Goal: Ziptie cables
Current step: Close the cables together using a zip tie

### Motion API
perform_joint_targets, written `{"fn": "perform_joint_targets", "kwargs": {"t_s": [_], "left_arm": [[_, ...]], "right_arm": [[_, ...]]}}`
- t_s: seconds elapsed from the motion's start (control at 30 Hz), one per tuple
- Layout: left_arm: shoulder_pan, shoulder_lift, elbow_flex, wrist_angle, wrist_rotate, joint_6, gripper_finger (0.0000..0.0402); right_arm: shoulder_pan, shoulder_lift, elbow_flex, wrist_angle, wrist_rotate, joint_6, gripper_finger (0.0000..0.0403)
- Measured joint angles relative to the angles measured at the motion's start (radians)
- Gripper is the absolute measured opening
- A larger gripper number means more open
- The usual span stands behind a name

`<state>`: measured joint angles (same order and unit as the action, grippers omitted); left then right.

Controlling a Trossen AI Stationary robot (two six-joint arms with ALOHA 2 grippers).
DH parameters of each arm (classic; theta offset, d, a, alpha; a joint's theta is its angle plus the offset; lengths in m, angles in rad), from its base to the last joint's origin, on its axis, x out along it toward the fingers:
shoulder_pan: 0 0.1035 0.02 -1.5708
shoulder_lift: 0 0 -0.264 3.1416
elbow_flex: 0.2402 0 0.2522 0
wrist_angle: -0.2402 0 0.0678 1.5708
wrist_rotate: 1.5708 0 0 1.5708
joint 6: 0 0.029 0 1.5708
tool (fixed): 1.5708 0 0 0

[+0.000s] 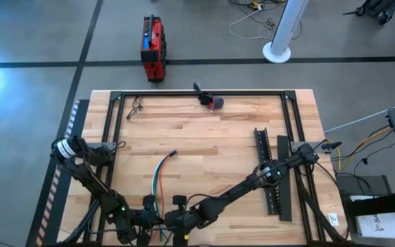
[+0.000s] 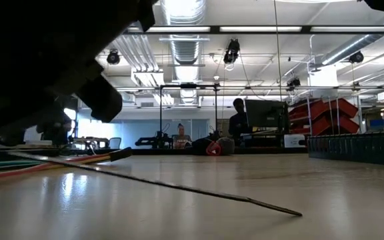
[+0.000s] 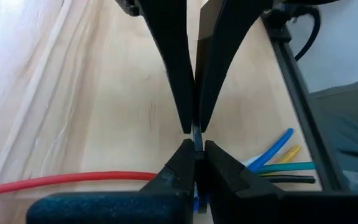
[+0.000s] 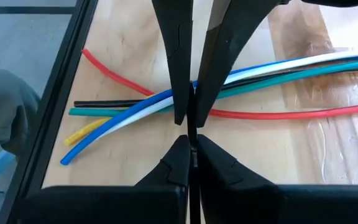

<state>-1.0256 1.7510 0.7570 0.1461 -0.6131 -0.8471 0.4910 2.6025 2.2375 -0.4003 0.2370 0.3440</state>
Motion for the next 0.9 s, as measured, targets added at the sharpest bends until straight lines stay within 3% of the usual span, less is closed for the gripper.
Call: {"fn": "perform_joint_targets", "kwargs": {"t_s": [0.43, 0.73, 0.9], "left_arm": [[-0.008, -0.011, 0.002, -0.005, -0.001, -0.012, 0.0003], [-0.013, -0.011, 0.002, -0.007, 0.009, -0.034, 0.0003], [-0.021, -0.017, -0.004, -0.019, 0.070, -0.061, 0.0015]], "right_arm": [[0.022, -0.078, 0.000, -0.177, 0.003, -0.014, 0.0001], [0.028, -0.080, 0.000, -0.190, 0.002, -0.020, 0.0001], [0.030, -0.091, 0.000, -0.214, -0.060, -0.066, 0.0032]]}}
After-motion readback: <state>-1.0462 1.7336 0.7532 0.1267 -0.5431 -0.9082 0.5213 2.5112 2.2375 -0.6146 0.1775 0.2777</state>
